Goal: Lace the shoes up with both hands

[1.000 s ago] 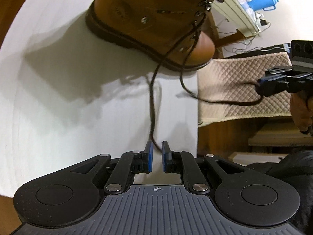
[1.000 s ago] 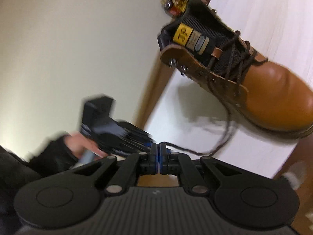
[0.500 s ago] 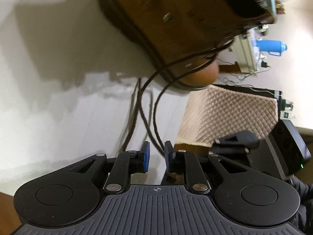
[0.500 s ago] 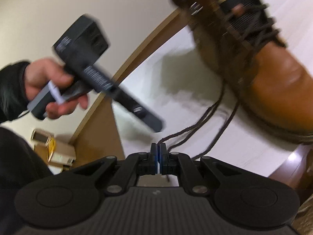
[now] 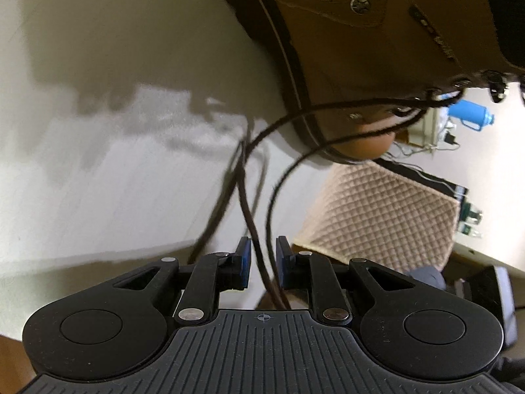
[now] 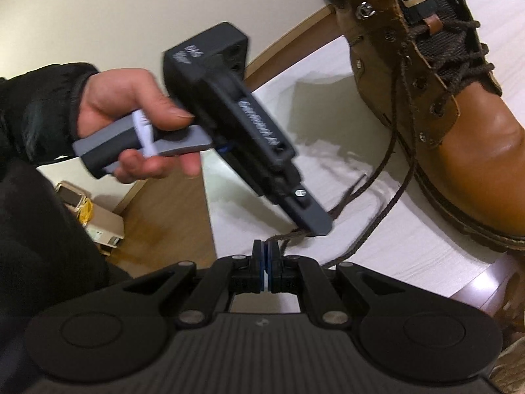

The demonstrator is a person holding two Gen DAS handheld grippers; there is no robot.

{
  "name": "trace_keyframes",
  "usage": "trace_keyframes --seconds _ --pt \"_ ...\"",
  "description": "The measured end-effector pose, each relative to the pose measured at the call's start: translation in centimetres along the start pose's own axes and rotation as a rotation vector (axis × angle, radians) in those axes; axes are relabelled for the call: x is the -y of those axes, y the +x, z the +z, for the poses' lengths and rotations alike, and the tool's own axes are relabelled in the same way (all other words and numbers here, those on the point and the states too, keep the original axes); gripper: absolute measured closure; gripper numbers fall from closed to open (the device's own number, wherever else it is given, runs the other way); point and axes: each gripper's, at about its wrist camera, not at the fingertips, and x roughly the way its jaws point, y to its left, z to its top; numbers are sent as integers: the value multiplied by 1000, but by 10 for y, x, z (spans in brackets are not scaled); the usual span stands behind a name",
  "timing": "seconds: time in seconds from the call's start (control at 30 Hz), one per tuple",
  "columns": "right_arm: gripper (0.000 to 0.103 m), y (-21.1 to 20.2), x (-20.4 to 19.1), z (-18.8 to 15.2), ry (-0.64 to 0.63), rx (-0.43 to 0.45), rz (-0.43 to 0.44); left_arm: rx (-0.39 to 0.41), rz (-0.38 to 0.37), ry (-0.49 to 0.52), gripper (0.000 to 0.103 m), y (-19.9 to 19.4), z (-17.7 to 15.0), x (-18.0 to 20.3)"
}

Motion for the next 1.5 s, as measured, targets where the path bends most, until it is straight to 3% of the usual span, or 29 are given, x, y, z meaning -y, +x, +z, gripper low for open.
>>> trace_keyframes --seconds 0.03,0.1,0.2,0.4,0.5,0.6,0.8,1.03,1.3,1.33,1.37,1.5 --pt "100 -2 -1 -1 -3 -5 6 -4 1 19 100 2 -1 3" --pt "100 -9 -4 -5 3 -11 14 -7 8 72 100 2 -4 11" --pt "96 -13 5 -7 65 -16 33 19 77 204 101 -6 -12 32" --pt "89 -44 56 -15 465 185 54 90 205 445 100 -30 -34 80" --pt "84 -50 80 -18 708 319 167 107 235 510 100 -36 -41 96" --pt "83 -41 86 -18 812 353 254 121 245 562 100 -43 -48 108" --pt "83 -19 88 -27 922 326 367 115 264 640 100 -44 -53 122" --pt "83 -8 97 -32 966 333 352 113 300 706 100 -48 -60 130" --pt "84 13 107 -31 1036 301 423 105 342 816 100 -49 -70 139" --pt "87 18 108 -30 1037 293 422 106 345 816 100 -50 -70 139" --pt "100 18 108 -29 1033 286 418 109 348 813 100 -50 -71 139" --pt "100 4 102 -26 987 319 342 100 329 748 97 -59 -66 134"
